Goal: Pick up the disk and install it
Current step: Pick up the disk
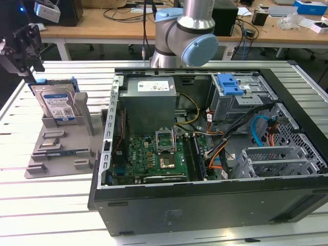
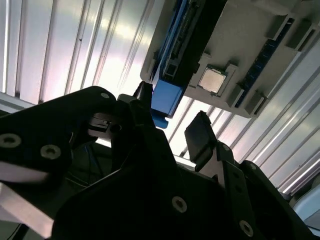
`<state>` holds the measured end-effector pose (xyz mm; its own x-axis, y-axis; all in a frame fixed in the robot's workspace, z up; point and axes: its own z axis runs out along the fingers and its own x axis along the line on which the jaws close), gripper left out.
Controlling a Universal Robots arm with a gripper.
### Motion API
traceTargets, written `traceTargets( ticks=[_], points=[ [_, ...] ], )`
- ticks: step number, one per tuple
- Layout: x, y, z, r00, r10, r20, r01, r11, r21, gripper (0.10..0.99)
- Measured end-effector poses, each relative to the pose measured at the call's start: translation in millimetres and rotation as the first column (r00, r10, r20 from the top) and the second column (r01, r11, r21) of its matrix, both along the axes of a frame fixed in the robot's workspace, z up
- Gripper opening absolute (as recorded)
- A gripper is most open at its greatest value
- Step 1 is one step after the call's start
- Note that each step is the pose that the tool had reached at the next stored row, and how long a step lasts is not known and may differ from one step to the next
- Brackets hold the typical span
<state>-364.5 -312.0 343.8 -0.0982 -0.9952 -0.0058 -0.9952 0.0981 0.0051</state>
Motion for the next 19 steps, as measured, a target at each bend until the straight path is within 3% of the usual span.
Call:
traceTargets(
  ticks=[19],
  points=[
    [10.6, 6.0, -44.9, 0.9948, 0.102, -0.001, -0.102, 0.9946, -0.02, 0.541]
  ],
)
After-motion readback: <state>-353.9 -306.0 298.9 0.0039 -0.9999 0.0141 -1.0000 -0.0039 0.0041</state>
